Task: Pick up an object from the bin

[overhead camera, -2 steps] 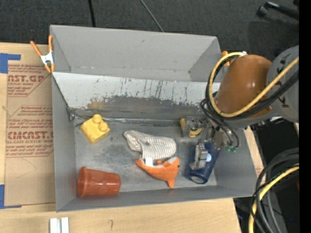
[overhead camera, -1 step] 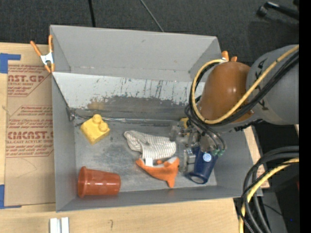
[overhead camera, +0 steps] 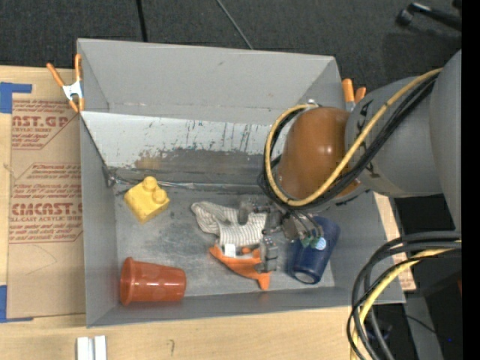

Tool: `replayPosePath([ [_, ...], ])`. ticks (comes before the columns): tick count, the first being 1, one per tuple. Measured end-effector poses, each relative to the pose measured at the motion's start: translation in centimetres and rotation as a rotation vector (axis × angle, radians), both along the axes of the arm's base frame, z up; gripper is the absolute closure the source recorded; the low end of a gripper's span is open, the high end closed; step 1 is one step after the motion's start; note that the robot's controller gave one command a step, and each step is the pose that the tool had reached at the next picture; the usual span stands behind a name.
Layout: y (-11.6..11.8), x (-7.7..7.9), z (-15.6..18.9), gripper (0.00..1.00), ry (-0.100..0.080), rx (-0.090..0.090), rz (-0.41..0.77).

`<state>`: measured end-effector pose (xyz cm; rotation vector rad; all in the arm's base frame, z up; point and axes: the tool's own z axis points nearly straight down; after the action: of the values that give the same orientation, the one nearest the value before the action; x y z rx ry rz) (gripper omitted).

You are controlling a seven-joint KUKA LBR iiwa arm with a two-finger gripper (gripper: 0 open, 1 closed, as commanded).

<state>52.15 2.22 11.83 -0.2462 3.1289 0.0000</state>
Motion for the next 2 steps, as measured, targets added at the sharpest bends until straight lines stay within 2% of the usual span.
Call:
replayPosePath([
  [1,0.61,0.19,-3.17,1.00,0.001,0.000,-0.281],
  [2,0.60,0.19,-3.17,1.00,0.001,0.000,-0.281],
])
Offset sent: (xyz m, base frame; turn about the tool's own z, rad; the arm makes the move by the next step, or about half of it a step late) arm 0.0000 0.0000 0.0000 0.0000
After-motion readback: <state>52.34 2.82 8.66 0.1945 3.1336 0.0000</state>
